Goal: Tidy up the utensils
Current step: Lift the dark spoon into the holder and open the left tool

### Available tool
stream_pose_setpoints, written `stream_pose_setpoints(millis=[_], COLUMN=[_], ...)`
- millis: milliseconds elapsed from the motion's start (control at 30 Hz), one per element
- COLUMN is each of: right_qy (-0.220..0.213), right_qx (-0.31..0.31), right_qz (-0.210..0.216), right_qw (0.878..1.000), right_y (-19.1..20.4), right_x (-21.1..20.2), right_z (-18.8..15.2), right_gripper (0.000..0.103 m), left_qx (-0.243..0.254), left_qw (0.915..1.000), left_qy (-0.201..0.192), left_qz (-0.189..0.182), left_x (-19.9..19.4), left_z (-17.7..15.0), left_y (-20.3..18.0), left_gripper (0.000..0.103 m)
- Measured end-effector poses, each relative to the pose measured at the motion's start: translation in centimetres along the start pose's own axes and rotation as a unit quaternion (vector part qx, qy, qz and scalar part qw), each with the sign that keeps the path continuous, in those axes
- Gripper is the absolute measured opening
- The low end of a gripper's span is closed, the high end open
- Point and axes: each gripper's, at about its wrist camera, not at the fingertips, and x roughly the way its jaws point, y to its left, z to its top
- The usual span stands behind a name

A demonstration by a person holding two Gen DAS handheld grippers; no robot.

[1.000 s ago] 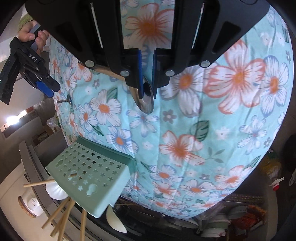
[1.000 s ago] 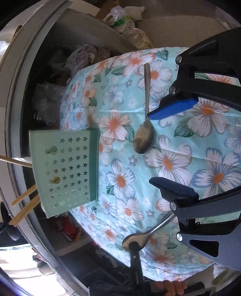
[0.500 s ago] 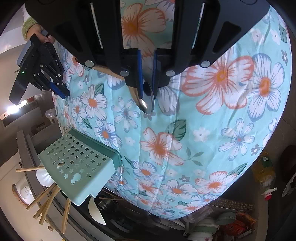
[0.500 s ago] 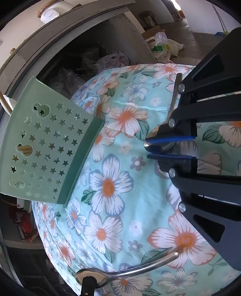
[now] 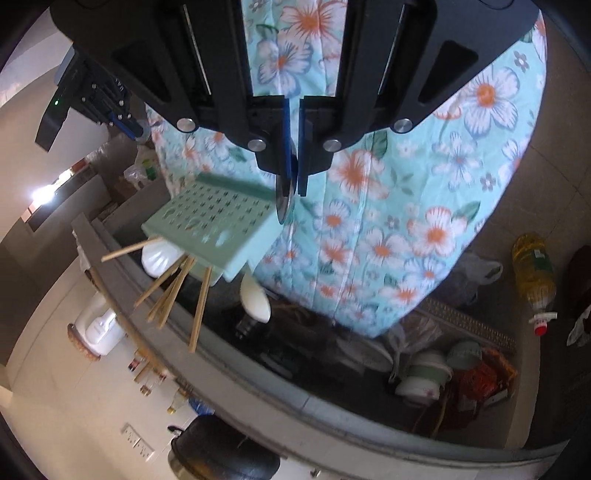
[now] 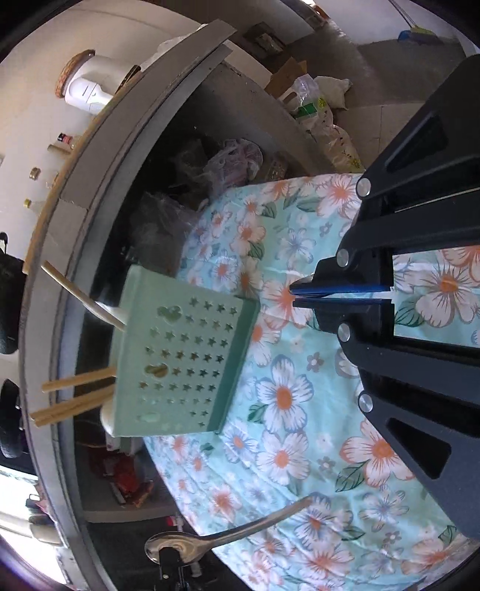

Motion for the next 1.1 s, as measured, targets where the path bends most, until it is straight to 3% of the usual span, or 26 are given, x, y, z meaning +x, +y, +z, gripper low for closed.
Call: stream_pose_setpoints(millis=[200, 400, 533, 833, 1100], right_qy=[-0.026, -0.028, -0.029, -0.027, -0.025], right_qx=[0.047, 0.058, 0.06, 0.064, 0.064], right_qz=[0.018, 0.024, 0.026, 0.031, 0.031], right_qw=[0.998, 0.998, 0.997, 0.997, 0.997], right_y=[-2.1, -2.6, -2.8, -3.1, -2.8], right_x=[-2.1, -2.4, -2.4, -2.3, -2.2], right_z=[0.7, 0.4, 0.2, 0.2, 0.2], right_gripper=[0.002, 0.002, 0.002, 0.003, 0.002], left_qx=[0.04, 0.092, 0.102, 0.139, 0.145], left_qw=[0.9901, 0.9738, 0.9712, 0.975, 0.9856], left_qy=[-0.134, -0.205, -0.208, -0.156, -0.077], left_qz=[-0.009, 0.038, 0.057, 0.076, 0.042], left_x=[-4.2, -4.1, -2.0, 4.3, 8.7], left_z=[6.5, 9.8, 10.9, 10.2, 8.3], left_y=[-3.9, -7.4, -8.4, -9.5, -9.2], left_gripper=[0.001, 0.001, 0.001, 0.002, 0.005])
